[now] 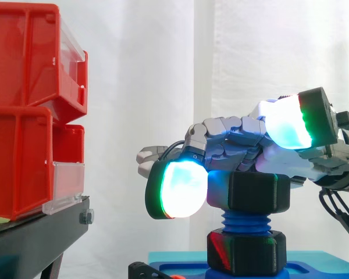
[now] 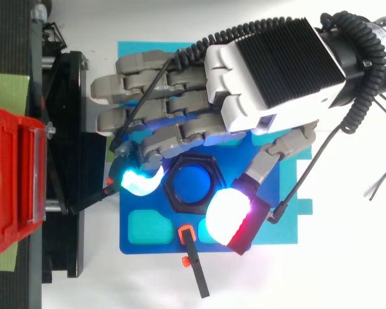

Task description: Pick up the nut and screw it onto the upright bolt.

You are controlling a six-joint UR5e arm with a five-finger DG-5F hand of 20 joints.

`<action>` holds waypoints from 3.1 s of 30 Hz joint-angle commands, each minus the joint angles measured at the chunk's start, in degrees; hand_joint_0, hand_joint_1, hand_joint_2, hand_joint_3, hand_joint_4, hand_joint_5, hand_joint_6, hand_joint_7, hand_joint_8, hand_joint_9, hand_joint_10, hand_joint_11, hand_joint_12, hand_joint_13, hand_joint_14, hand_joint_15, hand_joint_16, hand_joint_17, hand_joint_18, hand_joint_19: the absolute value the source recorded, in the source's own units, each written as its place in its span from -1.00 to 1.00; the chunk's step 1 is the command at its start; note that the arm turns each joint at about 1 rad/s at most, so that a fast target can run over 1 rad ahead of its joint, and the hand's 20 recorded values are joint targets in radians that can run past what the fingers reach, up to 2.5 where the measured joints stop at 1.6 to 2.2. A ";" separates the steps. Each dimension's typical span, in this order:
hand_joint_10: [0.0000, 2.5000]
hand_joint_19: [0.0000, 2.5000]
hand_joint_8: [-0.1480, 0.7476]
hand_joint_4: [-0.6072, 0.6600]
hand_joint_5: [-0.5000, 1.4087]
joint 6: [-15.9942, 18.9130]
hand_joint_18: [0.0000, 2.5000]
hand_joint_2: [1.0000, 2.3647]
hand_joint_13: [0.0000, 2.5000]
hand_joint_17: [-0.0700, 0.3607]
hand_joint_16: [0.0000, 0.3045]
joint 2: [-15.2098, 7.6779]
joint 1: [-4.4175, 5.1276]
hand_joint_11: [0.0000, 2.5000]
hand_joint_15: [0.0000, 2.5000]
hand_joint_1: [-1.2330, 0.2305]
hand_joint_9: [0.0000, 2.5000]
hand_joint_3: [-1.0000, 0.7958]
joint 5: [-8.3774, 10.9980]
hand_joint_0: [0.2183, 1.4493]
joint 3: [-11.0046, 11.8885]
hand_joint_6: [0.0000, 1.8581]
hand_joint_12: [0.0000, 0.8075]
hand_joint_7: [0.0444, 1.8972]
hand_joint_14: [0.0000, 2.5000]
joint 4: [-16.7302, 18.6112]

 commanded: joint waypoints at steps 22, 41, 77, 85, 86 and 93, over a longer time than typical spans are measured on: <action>-1.00 -1.00 -0.10 0.24 -0.51 0.03 -1.00 -1.00 -0.77 -0.43 -0.85 0.03 -1.34 -1.00 -1.00 0.37 -0.49 -0.44 -2.33 -0.56 2.45 -0.46 -0.39 0.44 -1.00 -0.75; -1.00 -1.00 -0.17 0.19 -0.40 0.03 -0.81 -1.00 -0.46 -0.56 -0.93 0.03 -2.31 -1.00 -1.00 0.27 -0.01 -0.44 -3.64 -0.51 3.51 -0.46 -0.53 0.51 -1.00 -1.80; -1.00 -1.00 -0.13 0.17 -0.66 0.03 -1.00 -1.00 -0.72 -0.30 -0.77 0.03 -4.33 -1.00 -1.00 0.37 -0.37 -0.44 -7.07 -0.62 12.12 -0.46 -0.22 -0.27 -1.00 -9.89; -1.00 -1.00 -0.30 0.03 -0.72 0.03 -1.00 -1.00 -1.00 -0.19 -0.70 0.03 -3.89 -1.00 -1.00 0.52 -0.91 -0.44 -7.51 -0.66 14.41 -0.46 -0.21 -0.47 -1.00 -10.51; -1.00 -1.00 -0.31 0.03 -0.72 0.03 -1.00 -1.00 -1.00 -0.19 -0.69 0.03 -3.80 -1.00 -1.00 0.54 -0.94 -0.44 -7.42 -0.66 14.32 -0.46 -0.21 -0.47 -1.00 -10.59; -1.00 -1.00 -0.32 0.08 -0.71 0.03 -1.00 -1.00 -1.00 -0.16 -0.68 -0.05 -2.84 -1.00 -1.00 0.57 -0.99 -0.44 -5.49 -0.66 10.01 -0.46 -0.21 -0.47 -1.00 -9.36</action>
